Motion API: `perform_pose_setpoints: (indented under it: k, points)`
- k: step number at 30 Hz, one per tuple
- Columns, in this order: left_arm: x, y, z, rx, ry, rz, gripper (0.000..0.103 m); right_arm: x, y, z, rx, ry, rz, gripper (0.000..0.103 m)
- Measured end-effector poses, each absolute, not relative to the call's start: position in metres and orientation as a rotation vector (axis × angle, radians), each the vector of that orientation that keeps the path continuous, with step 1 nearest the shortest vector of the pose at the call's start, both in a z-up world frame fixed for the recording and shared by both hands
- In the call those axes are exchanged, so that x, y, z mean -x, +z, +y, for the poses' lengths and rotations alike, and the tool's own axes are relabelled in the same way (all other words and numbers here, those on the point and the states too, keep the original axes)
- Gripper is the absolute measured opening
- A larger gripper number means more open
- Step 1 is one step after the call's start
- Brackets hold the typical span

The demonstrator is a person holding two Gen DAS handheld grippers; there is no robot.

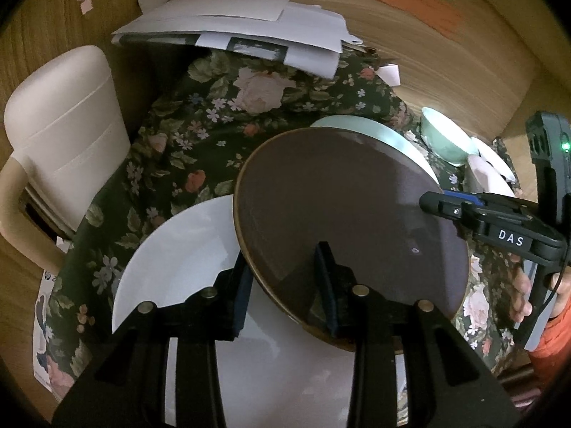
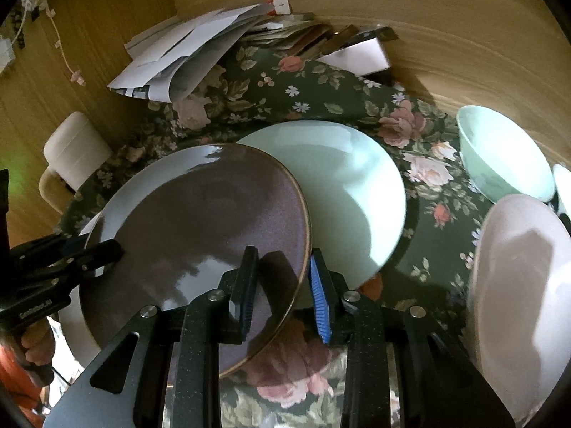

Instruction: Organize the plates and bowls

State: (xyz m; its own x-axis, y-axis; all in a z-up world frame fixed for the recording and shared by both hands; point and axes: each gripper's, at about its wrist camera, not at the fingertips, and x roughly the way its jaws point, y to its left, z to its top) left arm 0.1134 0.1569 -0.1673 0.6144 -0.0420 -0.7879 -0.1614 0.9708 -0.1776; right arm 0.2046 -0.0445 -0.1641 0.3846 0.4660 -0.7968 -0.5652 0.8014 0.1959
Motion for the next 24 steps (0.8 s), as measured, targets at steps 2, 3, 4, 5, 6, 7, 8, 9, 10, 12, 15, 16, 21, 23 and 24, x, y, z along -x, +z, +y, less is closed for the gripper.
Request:
perform_pose_setpoints:
  k: [2, 3, 4, 5, 6, 7, 8, 9, 10, 12, 15, 16, 21, 23, 24]
  points:
    - [-0.111, -0.164, 0.152, 0.231, 0.066, 0.899, 0.035, -0.201, -0.161, -0.05, 0.106, 0.652, 0.967, 0.026]
    - [-0.11, -0.162, 0.151, 0.23, 0.066, 0.896, 0.035, -0.2, -0.159, -0.053, 0.102, 0.649, 0.962, 0.026]
    - [-0.109, -0.16, 0.148, 0.227, 0.065, 0.89, 0.035, -0.198, -0.157, -0.056, 0.096, 0.646, 0.956, 0.026]
    - [-0.108, -0.158, 0.146, 0.225, 0.063, 0.885, 0.035, -0.196, -0.155, -0.059, 0.093, 0.645, 0.953, 0.027]
    - [-0.107, -0.156, 0.145, 0.224, 0.061, 0.882, 0.035, -0.193, -0.153, -0.063, 0.089, 0.642, 0.946, 0.026]
    - [-0.106, -0.154, 0.144, 0.224, 0.059, 0.878, 0.035, -0.19, -0.152, -0.065, 0.084, 0.64, 0.941, 0.026]
    - [-0.105, -0.152, 0.142, 0.223, 0.056, 0.873, 0.035, -0.188, -0.15, -0.068, 0.08, 0.637, 0.936, 0.026]
    - [-0.104, -0.15, 0.14, 0.221, 0.053, 0.87, 0.035, -0.184, -0.148, -0.072, 0.075, 0.633, 0.931, 0.026]
    - [-0.102, -0.148, 0.138, 0.219, 0.051, 0.865, 0.035, -0.182, -0.148, -0.071, 0.072, 0.629, 0.927, 0.026]
    - [-0.099, -0.144, 0.134, 0.21, 0.045, 0.853, 0.035, -0.177, -0.145, -0.075, 0.066, 0.622, 0.916, 0.027]
    - [-0.096, -0.139, 0.127, 0.205, 0.036, 0.84, 0.035, -0.17, -0.14, -0.083, 0.059, 0.614, 0.898, 0.026]
    - [-0.094, -0.137, 0.125, 0.204, 0.032, 0.835, 0.035, -0.167, -0.138, -0.085, 0.056, 0.611, 0.893, 0.026]
    - [-0.088, -0.13, 0.114, 0.194, 0.013, 0.821, 0.035, -0.156, -0.132, -0.099, 0.046, 0.595, 0.871, 0.026]
    - [-0.085, -0.126, 0.109, 0.187, 0.004, 0.816, 0.035, -0.153, -0.131, -0.104, 0.037, 0.592, 0.866, 0.026]
    - [-0.084, -0.125, 0.106, 0.184, 0.001, 0.814, 0.035, -0.15, -0.13, -0.107, 0.033, 0.59, 0.863, 0.026]
